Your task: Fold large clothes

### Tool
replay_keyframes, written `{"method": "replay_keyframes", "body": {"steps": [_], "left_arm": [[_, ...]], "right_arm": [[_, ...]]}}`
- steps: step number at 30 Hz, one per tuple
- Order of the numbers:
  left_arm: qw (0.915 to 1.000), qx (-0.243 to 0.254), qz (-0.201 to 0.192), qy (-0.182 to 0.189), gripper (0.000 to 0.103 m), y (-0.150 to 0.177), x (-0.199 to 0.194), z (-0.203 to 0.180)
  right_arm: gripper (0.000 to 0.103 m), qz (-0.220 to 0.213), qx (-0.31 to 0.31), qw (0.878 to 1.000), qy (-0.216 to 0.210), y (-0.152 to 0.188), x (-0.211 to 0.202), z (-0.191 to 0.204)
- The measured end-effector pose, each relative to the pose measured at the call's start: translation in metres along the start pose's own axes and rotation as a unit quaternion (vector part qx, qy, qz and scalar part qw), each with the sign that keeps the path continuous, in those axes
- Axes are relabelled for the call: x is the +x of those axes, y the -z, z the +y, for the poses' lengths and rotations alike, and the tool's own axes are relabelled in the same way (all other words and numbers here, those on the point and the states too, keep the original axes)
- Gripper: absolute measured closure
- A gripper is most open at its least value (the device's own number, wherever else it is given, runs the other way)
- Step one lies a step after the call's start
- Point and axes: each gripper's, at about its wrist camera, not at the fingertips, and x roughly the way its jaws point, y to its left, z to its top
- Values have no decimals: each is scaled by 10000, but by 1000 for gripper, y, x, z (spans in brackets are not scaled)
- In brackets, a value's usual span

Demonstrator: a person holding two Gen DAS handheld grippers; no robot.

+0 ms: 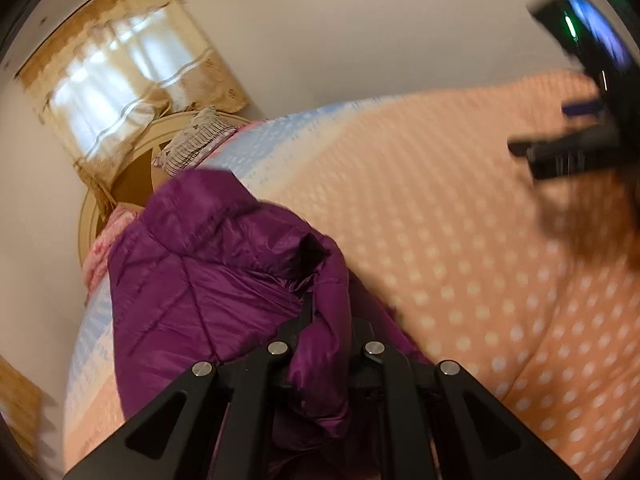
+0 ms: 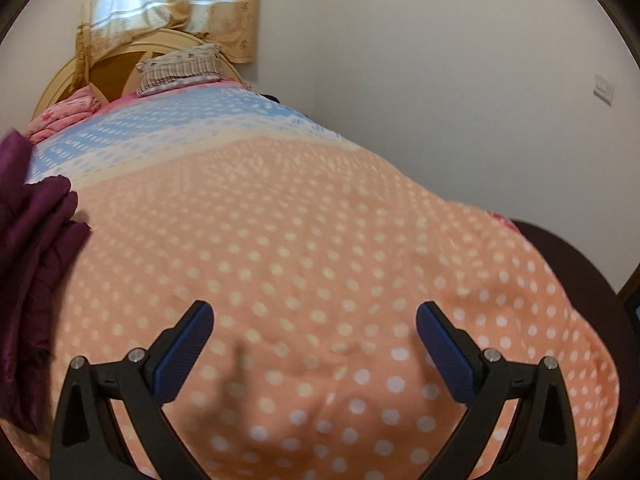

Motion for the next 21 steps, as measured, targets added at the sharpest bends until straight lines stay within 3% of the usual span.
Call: {"method": "replay_keyframes", "body": {"steps": [6, 9, 10, 11, 13, 17, 21], "left_arm": [[9993, 227, 21, -283, 90, 1, -7, -13], [9973, 445, -164, -562, 74, -10, -29, -24], [9972, 430, -265, -552, 56, -14, -36, -21], [9969, 396, -391, -550, 30, -15, -47, -17], [9957, 308, -600, -631, 14, -18, -68, -9], [9940, 19, -836, -707, 14, -19, -97, 23], [9908, -435, -560, -1157, 14, -11, -87, 73]], "right_arm": [[0, 9, 104, 9999, -134, 2, -8, -7], [0, -3, 49, 10000, -79, -1, -6, -2], [0, -9, 37, 10000, -58, -1, -5, 0], [0, -11, 28, 10000, -41, -1, -4, 1], [0, 0, 28, 10000, -36, -2, -3, 4], [0, 5, -17, 10000, -94, -6, -5, 12], [0, -59, -129, 9997, -218, -13, -11, 28]]}}
